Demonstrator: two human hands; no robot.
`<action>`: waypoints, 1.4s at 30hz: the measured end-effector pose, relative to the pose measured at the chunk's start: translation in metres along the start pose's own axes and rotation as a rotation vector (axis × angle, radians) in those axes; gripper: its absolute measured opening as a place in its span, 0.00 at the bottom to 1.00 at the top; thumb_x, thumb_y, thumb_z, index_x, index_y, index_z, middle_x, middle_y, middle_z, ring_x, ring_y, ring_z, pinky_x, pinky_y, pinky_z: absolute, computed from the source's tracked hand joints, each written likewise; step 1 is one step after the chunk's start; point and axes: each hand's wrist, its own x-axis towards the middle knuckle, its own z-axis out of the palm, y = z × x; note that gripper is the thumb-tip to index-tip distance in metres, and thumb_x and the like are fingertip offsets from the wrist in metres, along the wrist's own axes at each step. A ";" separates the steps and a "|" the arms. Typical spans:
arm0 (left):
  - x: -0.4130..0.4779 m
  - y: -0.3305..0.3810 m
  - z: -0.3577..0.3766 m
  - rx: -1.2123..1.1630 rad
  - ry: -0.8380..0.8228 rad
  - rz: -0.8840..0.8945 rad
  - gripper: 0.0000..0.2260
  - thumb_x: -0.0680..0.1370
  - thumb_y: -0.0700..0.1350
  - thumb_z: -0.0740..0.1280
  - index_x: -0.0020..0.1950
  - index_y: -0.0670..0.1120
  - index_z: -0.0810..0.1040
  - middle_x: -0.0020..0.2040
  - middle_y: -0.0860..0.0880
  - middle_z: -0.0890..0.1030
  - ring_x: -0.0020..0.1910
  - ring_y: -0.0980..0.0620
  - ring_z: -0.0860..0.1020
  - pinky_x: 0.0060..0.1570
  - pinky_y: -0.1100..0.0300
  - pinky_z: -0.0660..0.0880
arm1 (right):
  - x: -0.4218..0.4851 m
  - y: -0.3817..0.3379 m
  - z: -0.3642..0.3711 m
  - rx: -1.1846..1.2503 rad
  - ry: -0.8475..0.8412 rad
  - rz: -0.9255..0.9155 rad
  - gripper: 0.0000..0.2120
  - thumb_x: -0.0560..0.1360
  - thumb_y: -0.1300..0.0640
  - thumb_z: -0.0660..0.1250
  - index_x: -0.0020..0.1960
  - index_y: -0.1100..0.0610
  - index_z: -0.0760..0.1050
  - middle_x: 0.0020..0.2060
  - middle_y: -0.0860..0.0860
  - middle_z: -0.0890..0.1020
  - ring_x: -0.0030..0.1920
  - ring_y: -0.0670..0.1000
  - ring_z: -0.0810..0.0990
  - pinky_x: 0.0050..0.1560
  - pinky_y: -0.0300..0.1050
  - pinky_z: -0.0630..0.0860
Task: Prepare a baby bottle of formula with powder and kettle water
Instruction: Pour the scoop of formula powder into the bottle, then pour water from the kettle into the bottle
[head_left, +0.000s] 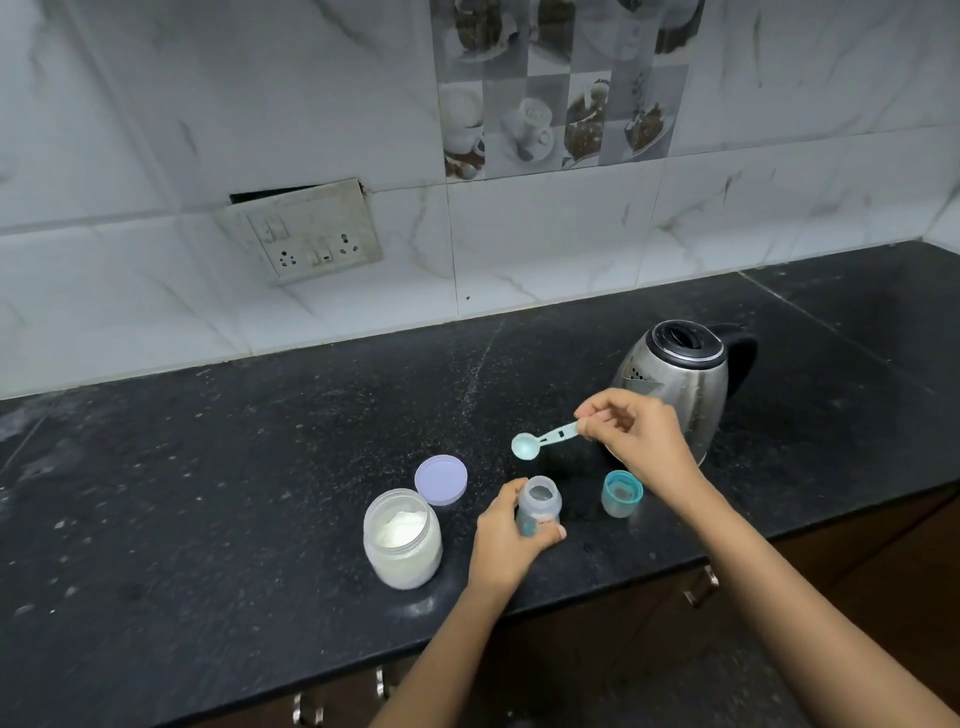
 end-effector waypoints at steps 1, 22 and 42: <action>0.000 -0.001 0.001 0.012 -0.001 -0.002 0.30 0.62 0.54 0.77 0.63 0.55 0.74 0.57 0.60 0.80 0.56 0.65 0.76 0.58 0.61 0.73 | 0.001 -0.003 0.004 0.085 0.006 0.028 0.05 0.71 0.66 0.71 0.42 0.58 0.81 0.33 0.52 0.82 0.33 0.42 0.78 0.39 0.34 0.76; -0.056 -0.023 -0.018 0.108 0.112 -0.088 0.32 0.68 0.54 0.75 0.69 0.48 0.70 0.65 0.53 0.76 0.64 0.58 0.72 0.66 0.56 0.69 | -0.013 -0.002 0.130 -0.043 -0.316 -0.285 0.11 0.74 0.50 0.70 0.55 0.50 0.81 0.54 0.46 0.77 0.56 0.46 0.70 0.55 0.32 0.65; -0.015 0.009 0.029 -0.001 0.272 -0.058 0.25 0.66 0.46 0.79 0.59 0.58 0.74 0.55 0.61 0.80 0.55 0.62 0.77 0.56 0.64 0.72 | 0.095 0.124 -0.167 -0.057 0.338 0.144 0.15 0.78 0.46 0.64 0.58 0.55 0.77 0.56 0.51 0.78 0.55 0.48 0.76 0.54 0.37 0.68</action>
